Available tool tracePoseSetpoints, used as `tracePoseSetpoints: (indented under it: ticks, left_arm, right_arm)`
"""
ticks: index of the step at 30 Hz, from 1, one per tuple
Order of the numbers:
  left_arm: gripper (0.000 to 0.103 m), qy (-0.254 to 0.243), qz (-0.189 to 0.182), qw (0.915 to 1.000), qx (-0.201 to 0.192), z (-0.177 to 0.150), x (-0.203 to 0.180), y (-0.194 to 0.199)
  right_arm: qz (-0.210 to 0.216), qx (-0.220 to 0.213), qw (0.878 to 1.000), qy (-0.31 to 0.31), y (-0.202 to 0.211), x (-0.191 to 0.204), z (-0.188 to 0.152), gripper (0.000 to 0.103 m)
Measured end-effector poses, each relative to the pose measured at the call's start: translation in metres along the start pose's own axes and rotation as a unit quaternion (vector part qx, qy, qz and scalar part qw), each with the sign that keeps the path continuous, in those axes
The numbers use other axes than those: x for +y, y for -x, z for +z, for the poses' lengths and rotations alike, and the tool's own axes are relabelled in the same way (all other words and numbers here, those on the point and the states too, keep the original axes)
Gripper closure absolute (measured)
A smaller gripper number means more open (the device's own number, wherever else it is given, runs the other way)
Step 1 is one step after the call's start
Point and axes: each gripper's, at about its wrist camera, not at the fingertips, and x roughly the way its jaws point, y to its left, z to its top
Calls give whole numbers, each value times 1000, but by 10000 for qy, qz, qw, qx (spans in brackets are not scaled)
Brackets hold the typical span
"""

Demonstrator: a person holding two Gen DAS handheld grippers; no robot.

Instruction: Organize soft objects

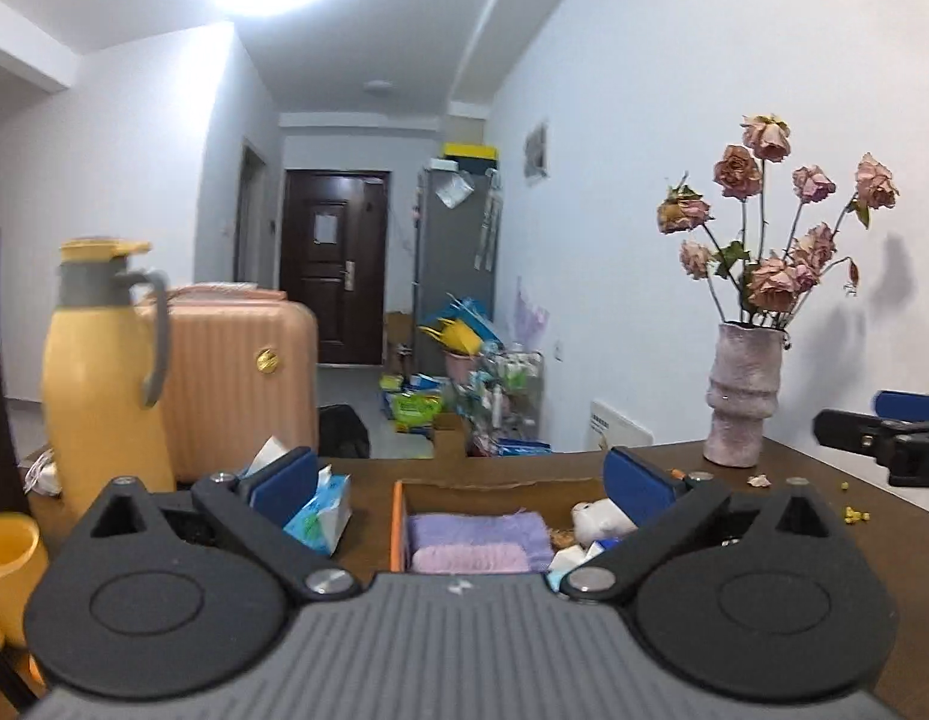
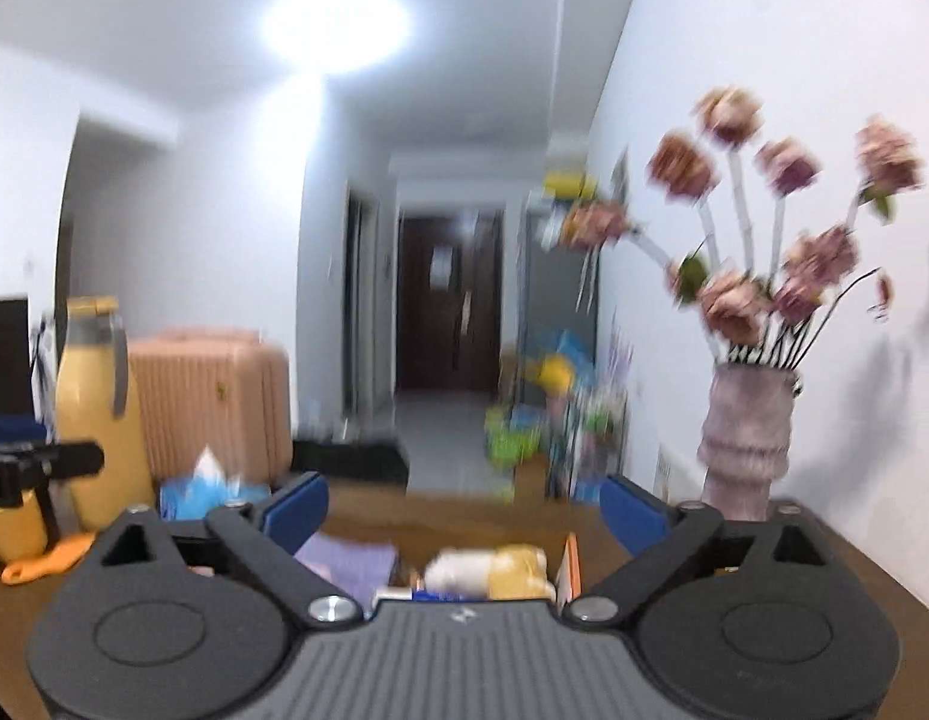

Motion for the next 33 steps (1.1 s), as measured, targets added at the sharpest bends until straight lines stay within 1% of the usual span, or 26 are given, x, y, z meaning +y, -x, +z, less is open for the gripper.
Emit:
tracePoseSetpoints:
  ticks: [1, 3, 4, 7, 9, 14, 17, 22, 25, 29, 31, 32, 33]
  left_arm:
    - [0, 29, 60, 10000, 9, -7, 0, 2]
    - [0, 67, 159, 9998, 102, -18, 0, 6]
    - [0, 61, 148, 9998, 129, -22, 1, 9]
    - [0, -16, 148, 9997, 217, -30, 4, 18]
    - [0, -25, 149, 9997, 208, -33, 7, 26]
    - [0, -63, 95, 9998, 181, -35, 8, 59]
    - [0, -162, 109, 9995, 227, -39, 7, 89]
    - [0, -272, 184, 9993, 157, -49, 7, 150]
    - [0, -98, 375, 9990, 228, -61, 8, 181]
    - [0, -92, 657, 9976, 212, -83, 6, 226]
    - [0, -241, 549, 9980, 196, -90, 5, 244]
    - [0, -323, 446, 9982, 246, -93, 5, 251]
    - [0, -364, 423, 9980, 309, -94, 5, 254]
  right_arm:
    - [-91, -54, 9999, 4, 3, 3, -9, 4]
    - [-237, 16, 9997, 39, 8, 8, -21, 4]
    - [-266, 61, 9996, 39, 10, 10, -25, 4]
    - [-362, 94, 9993, 37, 24, 13, -29, 4]
    - [-432, 76, 9990, -7, 35, 13, -28, 4]
    - [-491, 0, 9986, -181, 69, 14, -30, 4]
    - [-446, 166, 9987, -167, 96, 19, -37, 4]
    - [-434, 256, 9986, -157, 159, 34, -50, 4]
    - [-414, 261, 9987, -161, 197, 45, -60, 4]
    - [-495, 296, 9980, -268, 239, 60, -79, 2]
    - [-440, 375, 9974, -441, 257, 66, -89, 1]
    - [-339, 452, 9970, -539, 264, 70, -95, 1]
    - [-245, 521, 9967, -577, 269, 74, -100, 1]
